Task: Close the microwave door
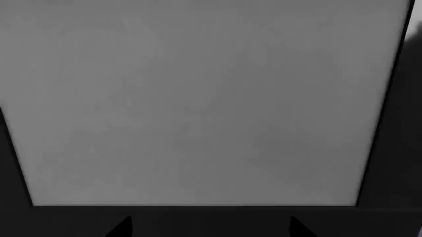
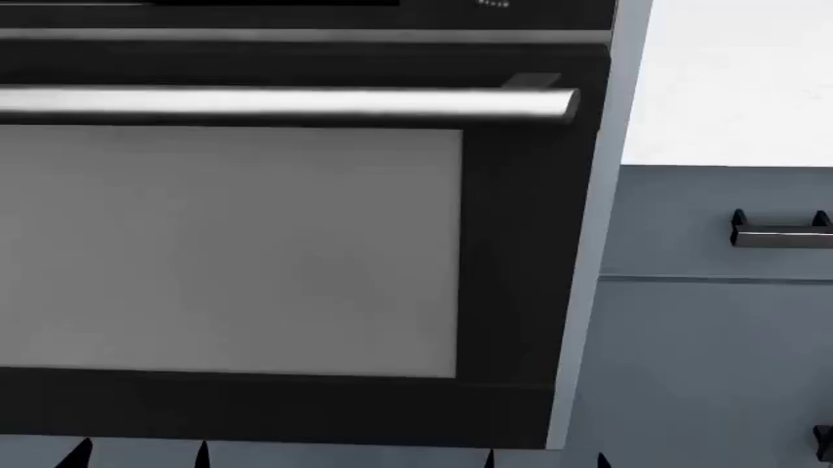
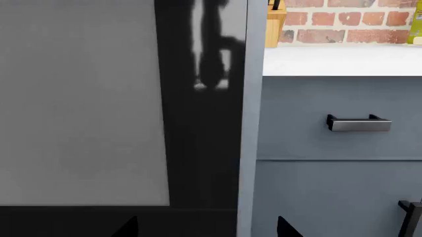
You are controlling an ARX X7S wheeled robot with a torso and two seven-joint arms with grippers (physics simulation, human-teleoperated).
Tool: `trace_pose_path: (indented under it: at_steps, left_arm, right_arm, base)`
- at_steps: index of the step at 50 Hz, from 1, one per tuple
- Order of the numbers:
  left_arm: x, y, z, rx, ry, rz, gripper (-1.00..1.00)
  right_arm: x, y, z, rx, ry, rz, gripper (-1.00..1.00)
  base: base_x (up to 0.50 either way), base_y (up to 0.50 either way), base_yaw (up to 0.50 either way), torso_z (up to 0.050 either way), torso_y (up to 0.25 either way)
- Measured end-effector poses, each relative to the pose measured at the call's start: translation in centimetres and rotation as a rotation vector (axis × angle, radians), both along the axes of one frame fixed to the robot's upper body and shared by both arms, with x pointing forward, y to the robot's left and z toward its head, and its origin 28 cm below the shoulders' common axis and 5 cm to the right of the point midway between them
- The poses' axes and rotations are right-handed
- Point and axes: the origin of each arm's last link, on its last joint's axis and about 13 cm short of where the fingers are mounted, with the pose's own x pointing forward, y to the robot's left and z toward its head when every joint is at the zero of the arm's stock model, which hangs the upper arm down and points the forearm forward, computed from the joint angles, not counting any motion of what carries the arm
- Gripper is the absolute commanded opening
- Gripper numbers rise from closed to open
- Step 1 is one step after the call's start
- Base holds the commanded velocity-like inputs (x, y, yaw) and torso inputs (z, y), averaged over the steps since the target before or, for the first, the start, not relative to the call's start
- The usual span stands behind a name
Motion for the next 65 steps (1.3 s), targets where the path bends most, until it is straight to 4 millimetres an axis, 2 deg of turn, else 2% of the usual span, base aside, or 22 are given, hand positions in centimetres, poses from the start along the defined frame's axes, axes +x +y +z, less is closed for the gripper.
trace_pose_path:
  at_steps: [23, 57, 65]
  left_arm:
    - [-0.09, -0.03, 0.16, -0.012, -0.027, -0.018, 1.0]
    - [-0.12, 0.02, 0.16, -0.023, -0.04, -0.018, 1.0]
    - [-0.18, 0.02, 0.14, -0.023, -0.039, -0.018, 1.0]
  right_arm:
    - [-0.06, 0.01, 0.11, 0.019, -0.006, 0.012, 1.0]
    - [0.09, 0.02, 0.0, 0.034, 0.012, 0.003, 1.0]
    - [0.01, -0.03, 0.04, 0.048, 0.003, 0.002, 1.0]
  base:
    - [0.0, 0.0, 0.0, 0.0, 0.0]
    - [-0.5, 0.0, 0.0, 0.0, 0.0]
    - [0.0, 0.0, 0.0, 0.0, 0.0]
